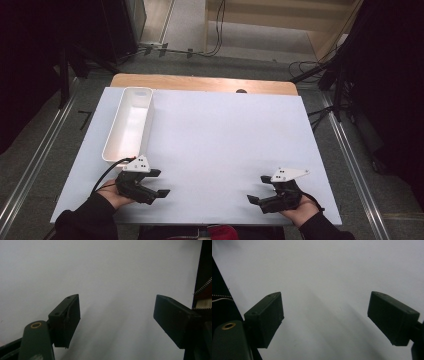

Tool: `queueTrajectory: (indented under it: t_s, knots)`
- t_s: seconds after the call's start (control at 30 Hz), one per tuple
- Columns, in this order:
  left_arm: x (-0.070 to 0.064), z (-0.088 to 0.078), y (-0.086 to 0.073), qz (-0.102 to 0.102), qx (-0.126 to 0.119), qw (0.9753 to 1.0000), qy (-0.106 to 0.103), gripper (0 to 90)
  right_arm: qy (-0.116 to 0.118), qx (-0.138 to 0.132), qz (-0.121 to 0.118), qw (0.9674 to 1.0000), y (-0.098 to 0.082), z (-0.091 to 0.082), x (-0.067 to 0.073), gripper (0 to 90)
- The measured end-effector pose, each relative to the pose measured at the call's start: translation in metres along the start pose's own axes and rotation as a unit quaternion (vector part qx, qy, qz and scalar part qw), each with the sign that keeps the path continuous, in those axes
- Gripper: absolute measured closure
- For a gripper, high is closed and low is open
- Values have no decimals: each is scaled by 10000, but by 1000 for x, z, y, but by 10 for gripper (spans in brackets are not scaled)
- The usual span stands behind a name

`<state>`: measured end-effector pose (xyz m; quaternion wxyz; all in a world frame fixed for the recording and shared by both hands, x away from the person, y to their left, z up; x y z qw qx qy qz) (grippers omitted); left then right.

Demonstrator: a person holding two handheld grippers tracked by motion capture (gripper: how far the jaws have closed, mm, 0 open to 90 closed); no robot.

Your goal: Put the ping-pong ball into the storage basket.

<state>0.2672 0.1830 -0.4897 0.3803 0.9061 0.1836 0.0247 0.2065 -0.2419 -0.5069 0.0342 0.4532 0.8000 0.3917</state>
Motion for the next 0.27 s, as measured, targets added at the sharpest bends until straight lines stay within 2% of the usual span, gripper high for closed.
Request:
queueTrajectory:
  t_s: [0.27]
  knots:
    - [0, 1, 0, 29, 52, 10000, 26, 221, -8, 2, -26, 10000, 0, 0, 0, 122]
Point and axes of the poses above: each handheld gripper's, and its own axes: z roughly forward along the jaws, y roughly out of its top, x roughly to its left, the point moved 1 cm from there along z, roughly forward along the jaws, and after that the axes turned 8 degrees about z, right-handed, at the moved point
